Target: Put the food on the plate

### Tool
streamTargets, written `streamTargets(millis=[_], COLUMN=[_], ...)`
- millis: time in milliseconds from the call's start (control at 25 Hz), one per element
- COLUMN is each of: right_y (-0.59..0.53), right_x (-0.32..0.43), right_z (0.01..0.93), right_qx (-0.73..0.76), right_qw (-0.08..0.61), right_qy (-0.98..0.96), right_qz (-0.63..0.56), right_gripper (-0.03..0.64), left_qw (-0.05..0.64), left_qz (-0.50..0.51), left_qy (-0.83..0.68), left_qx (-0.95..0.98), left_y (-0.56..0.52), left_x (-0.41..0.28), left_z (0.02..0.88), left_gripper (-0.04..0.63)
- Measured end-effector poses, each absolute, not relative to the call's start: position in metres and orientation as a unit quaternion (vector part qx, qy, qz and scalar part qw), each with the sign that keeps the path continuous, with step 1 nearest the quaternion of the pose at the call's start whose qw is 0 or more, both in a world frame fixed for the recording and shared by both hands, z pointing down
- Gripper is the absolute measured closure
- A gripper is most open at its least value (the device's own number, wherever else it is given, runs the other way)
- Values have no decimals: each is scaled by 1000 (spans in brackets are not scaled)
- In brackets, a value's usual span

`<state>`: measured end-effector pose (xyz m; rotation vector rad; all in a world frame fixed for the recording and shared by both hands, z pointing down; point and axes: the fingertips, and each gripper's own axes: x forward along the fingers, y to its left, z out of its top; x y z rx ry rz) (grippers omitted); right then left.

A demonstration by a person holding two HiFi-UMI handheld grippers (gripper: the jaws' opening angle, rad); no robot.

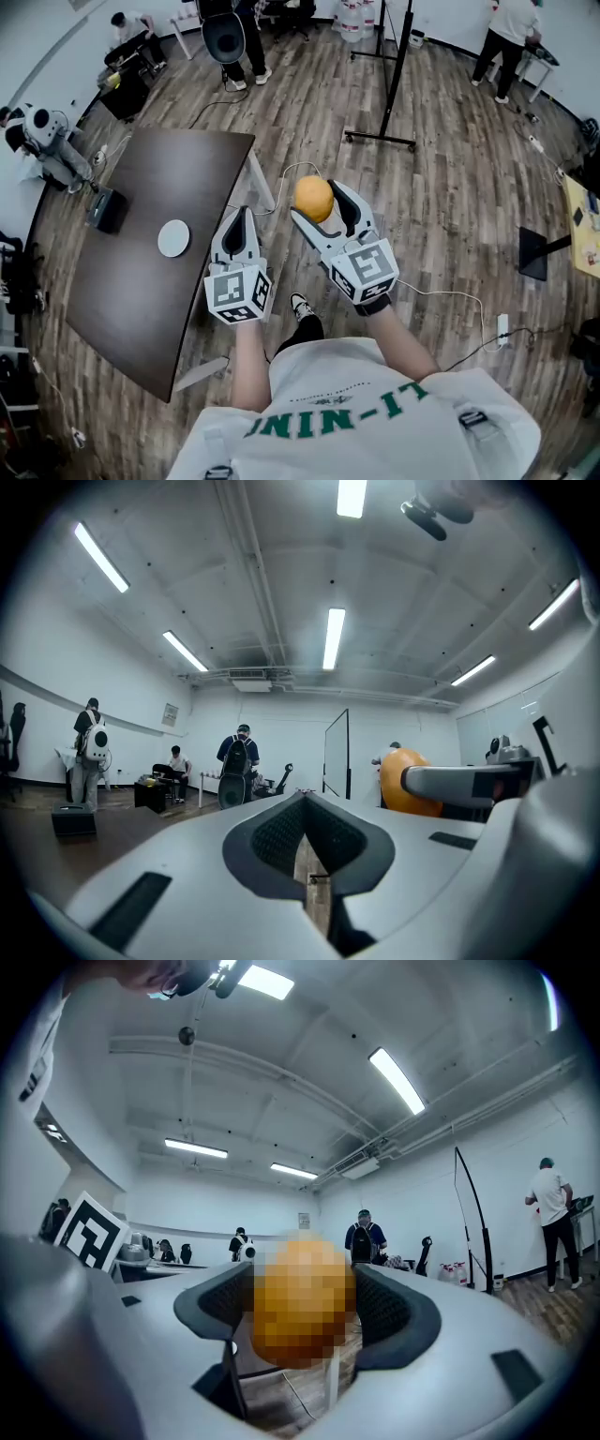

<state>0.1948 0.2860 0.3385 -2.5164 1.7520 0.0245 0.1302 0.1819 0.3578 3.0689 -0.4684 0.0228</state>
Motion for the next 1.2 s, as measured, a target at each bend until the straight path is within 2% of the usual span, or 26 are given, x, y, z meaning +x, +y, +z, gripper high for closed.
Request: streamTargets(millis=[440, 1200], right_y=[106, -178], right_x=[231, 140], right_z=[331, 353], right_qx=[-770, -529], right_qw=[57, 30], right_qy=[636, 844], right_qz=[-14, -76], right_gripper=[268, 268], left_qw=[19, 53], left_qz=[-7, -4], left_qy=[-221, -492], left_qx=[975, 869], left_y=[16, -202], left_x=[151, 39], left_z=[344, 368], left_gripper=[583, 583])
